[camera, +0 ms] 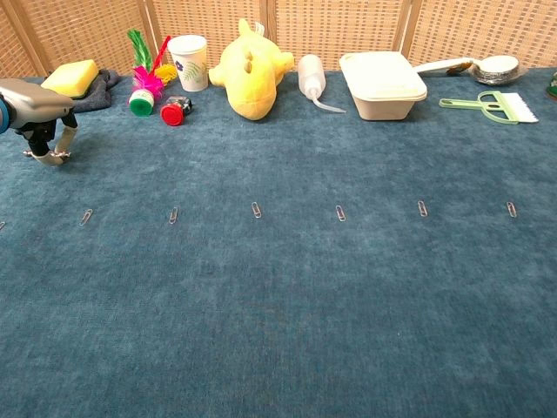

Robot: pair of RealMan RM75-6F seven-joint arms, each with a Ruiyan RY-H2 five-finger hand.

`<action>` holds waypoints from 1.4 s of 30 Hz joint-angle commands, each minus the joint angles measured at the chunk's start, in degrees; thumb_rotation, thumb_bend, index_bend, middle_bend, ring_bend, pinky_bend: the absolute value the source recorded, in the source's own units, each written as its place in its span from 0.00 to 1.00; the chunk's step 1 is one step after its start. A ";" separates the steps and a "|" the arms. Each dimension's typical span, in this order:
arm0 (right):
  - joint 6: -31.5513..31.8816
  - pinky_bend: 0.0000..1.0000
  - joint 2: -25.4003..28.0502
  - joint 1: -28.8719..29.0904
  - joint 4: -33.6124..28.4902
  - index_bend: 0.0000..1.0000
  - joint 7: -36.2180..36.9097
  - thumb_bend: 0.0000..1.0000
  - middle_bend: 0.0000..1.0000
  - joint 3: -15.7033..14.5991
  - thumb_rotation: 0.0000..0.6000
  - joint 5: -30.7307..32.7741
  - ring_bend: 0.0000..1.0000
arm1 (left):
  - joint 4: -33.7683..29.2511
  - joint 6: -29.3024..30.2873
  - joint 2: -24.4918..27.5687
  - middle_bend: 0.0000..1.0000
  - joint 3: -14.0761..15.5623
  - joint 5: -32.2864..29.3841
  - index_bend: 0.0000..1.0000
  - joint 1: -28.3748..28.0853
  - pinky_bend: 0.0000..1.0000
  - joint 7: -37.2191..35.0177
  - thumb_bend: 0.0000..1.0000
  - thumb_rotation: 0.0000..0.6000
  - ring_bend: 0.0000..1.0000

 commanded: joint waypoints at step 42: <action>0.28 0.14 -0.30 0.95 -0.04 0.12 2.81 0.39 0.13 -1.35 1.00 -3.73 0.08 | -44.11 2.39 29.93 0.91 -3.63 21.28 0.62 18.56 0.86 -47.32 0.61 1.00 0.82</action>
